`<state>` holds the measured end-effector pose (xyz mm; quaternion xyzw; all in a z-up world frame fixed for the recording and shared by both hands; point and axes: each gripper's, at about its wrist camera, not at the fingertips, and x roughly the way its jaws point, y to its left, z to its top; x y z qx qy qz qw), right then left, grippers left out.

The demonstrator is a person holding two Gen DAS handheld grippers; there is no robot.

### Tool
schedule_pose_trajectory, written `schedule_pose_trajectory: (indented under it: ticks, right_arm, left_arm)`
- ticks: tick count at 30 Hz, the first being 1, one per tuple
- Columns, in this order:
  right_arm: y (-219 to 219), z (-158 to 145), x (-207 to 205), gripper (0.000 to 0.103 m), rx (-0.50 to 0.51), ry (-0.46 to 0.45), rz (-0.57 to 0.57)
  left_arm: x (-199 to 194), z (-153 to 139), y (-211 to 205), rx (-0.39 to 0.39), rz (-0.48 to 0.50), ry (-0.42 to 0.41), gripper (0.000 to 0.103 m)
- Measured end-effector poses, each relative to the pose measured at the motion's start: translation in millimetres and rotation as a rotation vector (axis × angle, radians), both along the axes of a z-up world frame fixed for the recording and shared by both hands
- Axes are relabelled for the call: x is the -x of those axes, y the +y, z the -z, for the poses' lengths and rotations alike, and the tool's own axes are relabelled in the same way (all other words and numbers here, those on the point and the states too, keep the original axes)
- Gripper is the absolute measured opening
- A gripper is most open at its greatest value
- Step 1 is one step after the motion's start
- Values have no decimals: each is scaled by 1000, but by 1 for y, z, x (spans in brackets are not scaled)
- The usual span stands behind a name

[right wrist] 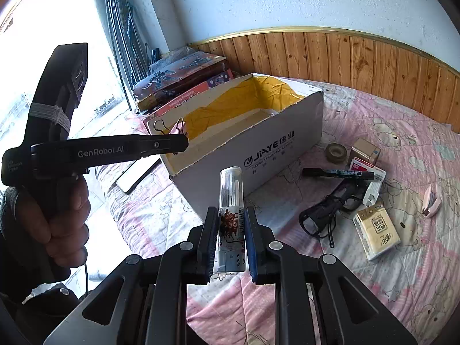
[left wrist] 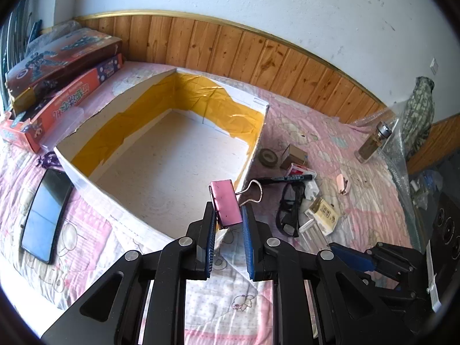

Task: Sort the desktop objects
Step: 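Lower both tools into the box and open them, dropping vial and clip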

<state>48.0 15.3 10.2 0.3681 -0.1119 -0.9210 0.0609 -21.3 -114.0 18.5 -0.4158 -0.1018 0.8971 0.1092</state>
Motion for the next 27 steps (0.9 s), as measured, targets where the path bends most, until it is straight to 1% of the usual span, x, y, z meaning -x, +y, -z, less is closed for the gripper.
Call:
schedule_pose_trajectory:
  ticks: [7, 15, 17, 21, 27]
  right_arm:
    - [6, -15, 34, 19, 25, 3, -31]
    - [14, -34, 96, 19, -3, -5, -45]
    - [15, -35, 112, 19, -18, -14, -50]
    - [20, -32, 144, 19, -49, -42, -52]
    - [32, -22, 192, 19, -64, -105, -53]
  left_arm:
    - [23, -6, -20, -50, -12, -29, 17]
    - [67, -3, -38, -115, -27, -97, 17]
    - [81, -1, -41, -126, -26, -117, 17]
    - [108, 3, -45, -124, -26, -143, 17]
    - [150, 16, -46, -150, -8, -210, 17]
